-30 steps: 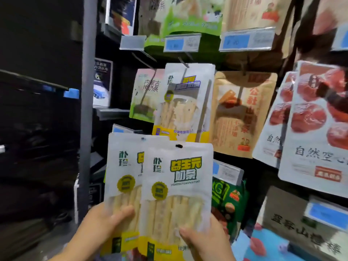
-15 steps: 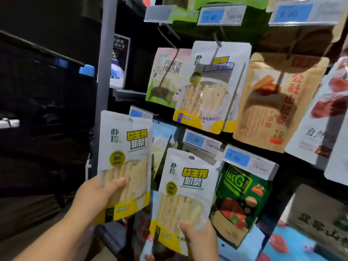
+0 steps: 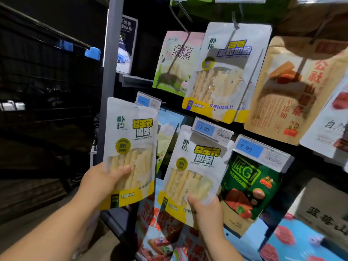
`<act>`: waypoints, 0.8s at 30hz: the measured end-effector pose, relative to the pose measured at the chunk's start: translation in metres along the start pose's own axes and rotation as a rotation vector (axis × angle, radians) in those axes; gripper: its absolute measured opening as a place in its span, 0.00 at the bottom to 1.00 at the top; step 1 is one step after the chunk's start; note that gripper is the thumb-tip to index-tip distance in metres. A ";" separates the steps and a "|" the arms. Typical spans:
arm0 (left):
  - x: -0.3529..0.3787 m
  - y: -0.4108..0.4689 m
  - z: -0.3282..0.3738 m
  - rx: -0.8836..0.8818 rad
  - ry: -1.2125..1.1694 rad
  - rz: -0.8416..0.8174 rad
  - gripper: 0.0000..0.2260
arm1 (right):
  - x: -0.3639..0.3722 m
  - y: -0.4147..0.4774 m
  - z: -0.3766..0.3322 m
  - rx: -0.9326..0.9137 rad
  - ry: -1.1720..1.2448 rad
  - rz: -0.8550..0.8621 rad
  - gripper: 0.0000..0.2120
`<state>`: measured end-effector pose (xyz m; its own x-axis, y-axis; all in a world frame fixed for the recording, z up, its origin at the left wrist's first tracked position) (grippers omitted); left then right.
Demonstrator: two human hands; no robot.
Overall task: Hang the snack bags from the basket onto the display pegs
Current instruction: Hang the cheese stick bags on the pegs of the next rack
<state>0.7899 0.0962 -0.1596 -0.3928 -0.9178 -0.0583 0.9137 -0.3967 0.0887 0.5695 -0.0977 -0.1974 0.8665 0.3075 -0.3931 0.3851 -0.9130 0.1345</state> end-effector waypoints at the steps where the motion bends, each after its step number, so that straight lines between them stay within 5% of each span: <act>1: 0.001 0.000 0.000 -0.004 0.002 0.001 0.08 | 0.001 0.002 0.001 0.000 -0.010 0.003 0.18; 24: 0.013 0.002 -0.012 -0.070 -0.062 -0.063 0.09 | 0.000 0.027 0.026 0.023 -0.029 0.053 0.17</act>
<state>0.7883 0.0838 -0.1718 -0.4539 -0.8910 0.0005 0.8909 -0.4538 0.0175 0.5720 -0.1293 -0.2170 0.8759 0.2508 -0.4122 0.3308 -0.9340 0.1347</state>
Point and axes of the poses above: each hand's wrist, its own y-axis towards the middle knuckle, its own x-axis out of the palm, z = x × y, the point moved 5 cm from there along y, towards the middle knuckle, and after that the axes turned 8 degrees about -y, right-handed, at the moved point
